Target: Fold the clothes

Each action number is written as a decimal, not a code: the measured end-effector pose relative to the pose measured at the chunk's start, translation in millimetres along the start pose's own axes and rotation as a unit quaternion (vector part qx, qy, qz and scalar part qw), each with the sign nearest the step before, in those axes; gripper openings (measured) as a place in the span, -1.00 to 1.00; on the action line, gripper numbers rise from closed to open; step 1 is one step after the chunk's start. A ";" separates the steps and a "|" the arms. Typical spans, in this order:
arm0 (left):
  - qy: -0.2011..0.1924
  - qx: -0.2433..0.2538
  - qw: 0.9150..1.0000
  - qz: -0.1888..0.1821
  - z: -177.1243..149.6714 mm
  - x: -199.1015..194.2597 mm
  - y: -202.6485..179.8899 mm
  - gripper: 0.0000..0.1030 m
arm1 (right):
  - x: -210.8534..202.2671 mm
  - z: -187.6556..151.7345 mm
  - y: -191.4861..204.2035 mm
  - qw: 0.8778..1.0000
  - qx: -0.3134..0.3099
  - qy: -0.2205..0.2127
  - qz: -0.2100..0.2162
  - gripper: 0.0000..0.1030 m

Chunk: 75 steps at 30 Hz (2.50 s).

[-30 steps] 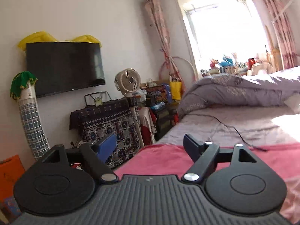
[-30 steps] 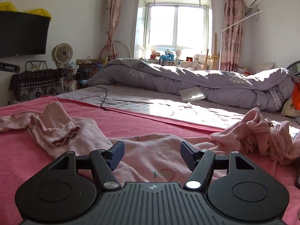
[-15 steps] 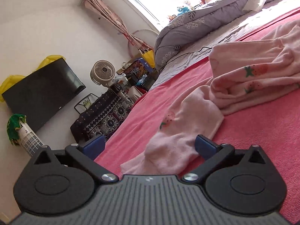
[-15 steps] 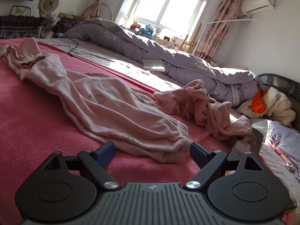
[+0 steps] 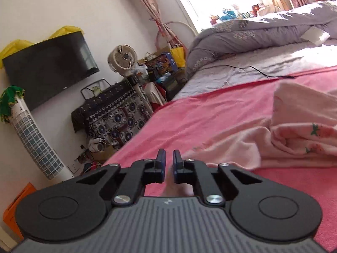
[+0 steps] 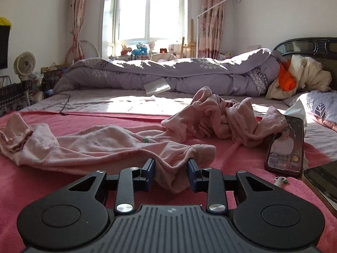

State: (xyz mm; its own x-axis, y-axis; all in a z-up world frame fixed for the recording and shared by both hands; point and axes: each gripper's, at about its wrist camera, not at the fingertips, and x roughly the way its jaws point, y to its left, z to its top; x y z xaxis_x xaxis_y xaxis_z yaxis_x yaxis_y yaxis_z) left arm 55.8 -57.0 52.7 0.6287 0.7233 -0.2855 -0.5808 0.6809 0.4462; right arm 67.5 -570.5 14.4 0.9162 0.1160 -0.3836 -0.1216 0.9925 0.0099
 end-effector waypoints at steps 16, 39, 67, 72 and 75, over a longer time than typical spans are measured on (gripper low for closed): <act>0.087 -0.043 0.982 -0.163 -38.0 -13.0 -0.8 0.85 | -7.6 -24.7 16.4 0.998 -0.025 0.043 0.029 0.11; -0.064 0.093 0.993 0.045 -30.5 13.9 2.5 -0.52 | 12.0 -41.5 38.6 0.998 -0.027 0.044 0.022 0.53; -0.050 0.095 0.981 -0.158 -55.9 -19.3 -16.5 0.59 | -8.8 16.9 109.3 0.963 0.028 0.019 0.267 0.64; -0.031 0.052 0.983 -0.175 -64.5 -1.6 -27.6 0.61 | 42.9 39.9 215.0 0.925 0.027 0.104 0.366 0.64; -0.020 0.016 0.979 -0.200 -67.1 2.3 -17.2 0.61 | 80.2 37.7 263.6 0.918 0.020 0.181 0.353 -0.41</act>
State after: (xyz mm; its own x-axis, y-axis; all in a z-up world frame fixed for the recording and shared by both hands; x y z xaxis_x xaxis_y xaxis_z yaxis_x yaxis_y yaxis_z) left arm 32.5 -59.4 -12.6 0.8229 0.3932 -0.4102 -0.2674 0.9050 0.3309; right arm 123.3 -298.2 21.0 0.4273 0.7176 -0.5499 -0.6150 0.6765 0.4050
